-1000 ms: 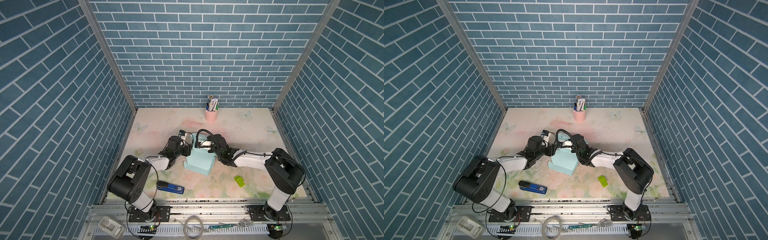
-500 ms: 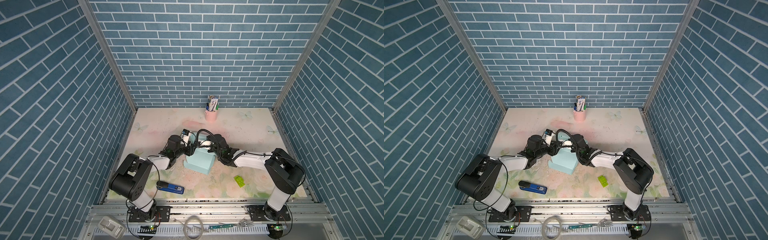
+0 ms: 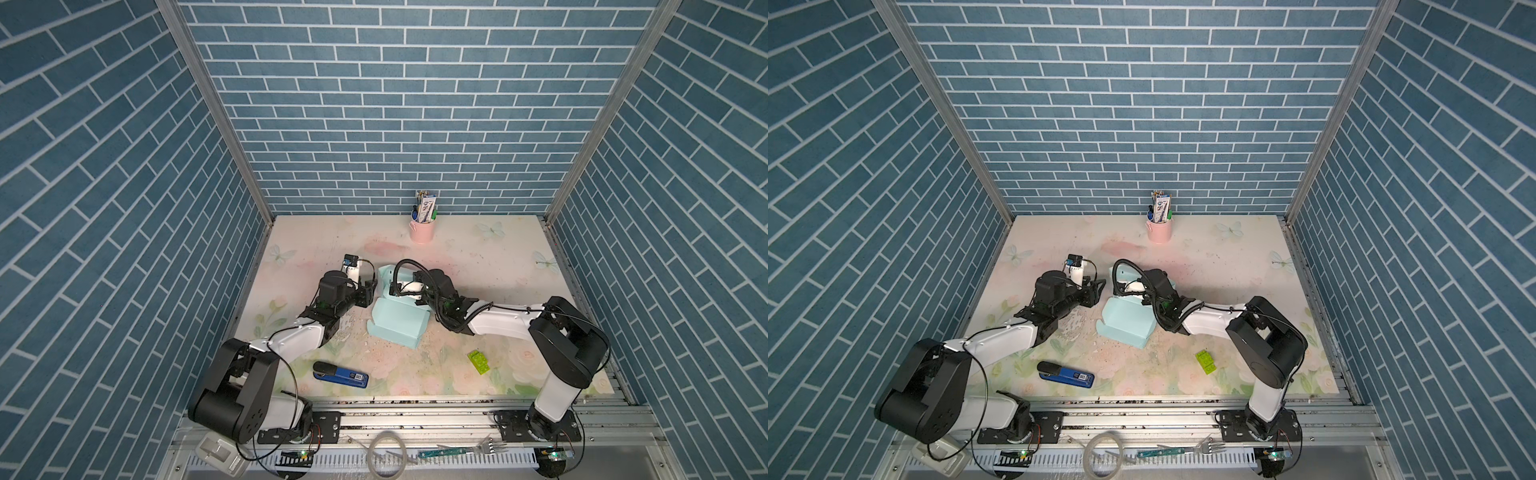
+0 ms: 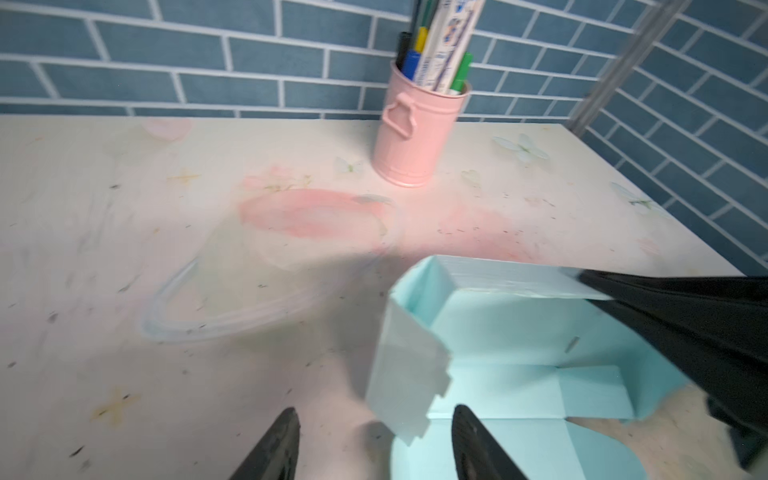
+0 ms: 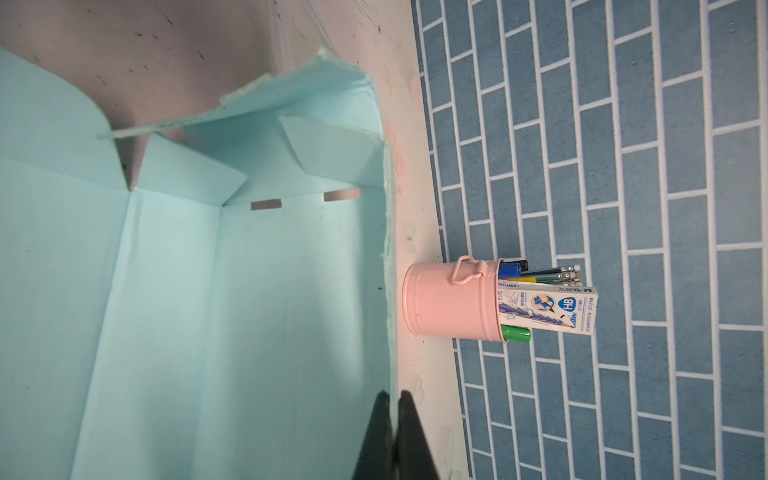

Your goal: Fold the paper box

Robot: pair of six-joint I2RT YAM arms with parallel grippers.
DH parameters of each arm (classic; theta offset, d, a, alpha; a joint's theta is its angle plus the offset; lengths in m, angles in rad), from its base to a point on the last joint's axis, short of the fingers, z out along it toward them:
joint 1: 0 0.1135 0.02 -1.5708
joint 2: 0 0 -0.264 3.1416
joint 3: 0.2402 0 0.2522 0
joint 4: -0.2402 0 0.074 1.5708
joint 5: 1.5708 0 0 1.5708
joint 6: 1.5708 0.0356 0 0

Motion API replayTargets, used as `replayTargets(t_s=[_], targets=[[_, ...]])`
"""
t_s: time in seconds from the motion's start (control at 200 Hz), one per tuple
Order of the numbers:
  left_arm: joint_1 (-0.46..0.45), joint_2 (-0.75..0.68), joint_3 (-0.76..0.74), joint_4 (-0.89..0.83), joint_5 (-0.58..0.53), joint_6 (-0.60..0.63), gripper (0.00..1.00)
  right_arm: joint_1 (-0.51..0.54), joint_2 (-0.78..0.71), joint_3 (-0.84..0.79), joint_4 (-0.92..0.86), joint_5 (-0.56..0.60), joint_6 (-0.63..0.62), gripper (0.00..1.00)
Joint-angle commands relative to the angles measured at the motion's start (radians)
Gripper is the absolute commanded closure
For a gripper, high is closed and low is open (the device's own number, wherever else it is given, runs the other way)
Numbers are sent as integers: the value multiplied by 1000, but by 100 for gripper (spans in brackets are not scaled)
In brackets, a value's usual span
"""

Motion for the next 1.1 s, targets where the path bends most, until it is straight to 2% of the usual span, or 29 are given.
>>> replayTargets(t_s=[0.0,0.29,0.435,0.795,1.095], targets=[[52,32,9,-68,-66,-78,39,0,-26,-20,35,-12,29,100],[59,293,233,-185,17,-49,35,-1,-33,-23,36,-31,49,100],[58,362,313,-218,72,-41,35,1,-30,-21,25,-37,43,100],[44,364,274,-120,227,-12,35,-2,4,-2,14,-33,6,100],[6,328,222,-72,263,-7,35,-8,13,9,11,-38,12,100]])
